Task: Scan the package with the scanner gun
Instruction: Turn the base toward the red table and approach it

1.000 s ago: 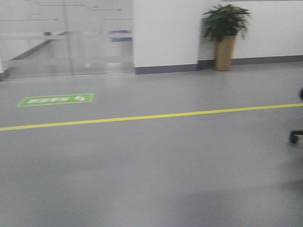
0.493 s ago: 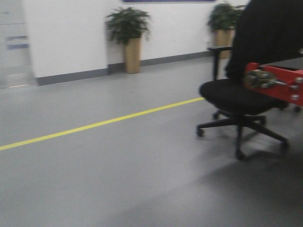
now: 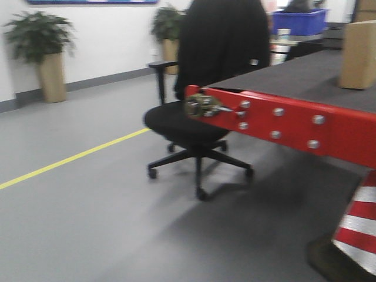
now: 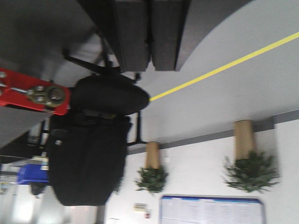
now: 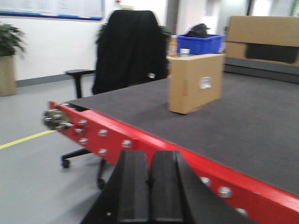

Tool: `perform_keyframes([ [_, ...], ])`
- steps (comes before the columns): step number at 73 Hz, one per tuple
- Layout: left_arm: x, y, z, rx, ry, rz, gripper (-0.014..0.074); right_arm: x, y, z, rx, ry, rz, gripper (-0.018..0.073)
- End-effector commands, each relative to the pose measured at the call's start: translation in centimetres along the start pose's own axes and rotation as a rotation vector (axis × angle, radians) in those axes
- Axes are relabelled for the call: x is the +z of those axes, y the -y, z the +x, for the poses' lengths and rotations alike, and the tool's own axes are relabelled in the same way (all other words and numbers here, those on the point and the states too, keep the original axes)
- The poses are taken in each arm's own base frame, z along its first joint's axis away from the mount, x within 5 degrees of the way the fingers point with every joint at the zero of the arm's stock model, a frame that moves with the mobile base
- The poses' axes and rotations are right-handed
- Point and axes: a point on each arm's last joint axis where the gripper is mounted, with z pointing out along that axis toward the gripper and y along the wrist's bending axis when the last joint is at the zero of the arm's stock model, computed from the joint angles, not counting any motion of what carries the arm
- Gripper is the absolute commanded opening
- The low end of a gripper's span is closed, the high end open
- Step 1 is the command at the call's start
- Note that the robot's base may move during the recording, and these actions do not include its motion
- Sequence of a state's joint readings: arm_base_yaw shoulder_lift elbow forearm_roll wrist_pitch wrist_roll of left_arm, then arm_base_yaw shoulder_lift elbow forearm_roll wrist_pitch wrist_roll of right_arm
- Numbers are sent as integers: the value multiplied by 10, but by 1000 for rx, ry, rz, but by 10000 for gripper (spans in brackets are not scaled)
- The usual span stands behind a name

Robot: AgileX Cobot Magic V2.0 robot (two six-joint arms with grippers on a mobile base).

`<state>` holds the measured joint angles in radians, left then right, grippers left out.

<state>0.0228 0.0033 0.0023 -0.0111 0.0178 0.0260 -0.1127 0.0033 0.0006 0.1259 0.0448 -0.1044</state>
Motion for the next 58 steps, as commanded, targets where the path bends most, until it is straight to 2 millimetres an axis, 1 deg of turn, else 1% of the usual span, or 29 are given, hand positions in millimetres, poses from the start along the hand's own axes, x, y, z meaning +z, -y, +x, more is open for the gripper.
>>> perform_keyframes([
  [1, 0, 0, -3, -4, 23, -2, -111, 0, 0, -2, -3, 20, 5, -154],
  [58, 0, 0, -3, -4, 23, -2, -111, 0, 0, -2, -3, 20, 5, -154],
])
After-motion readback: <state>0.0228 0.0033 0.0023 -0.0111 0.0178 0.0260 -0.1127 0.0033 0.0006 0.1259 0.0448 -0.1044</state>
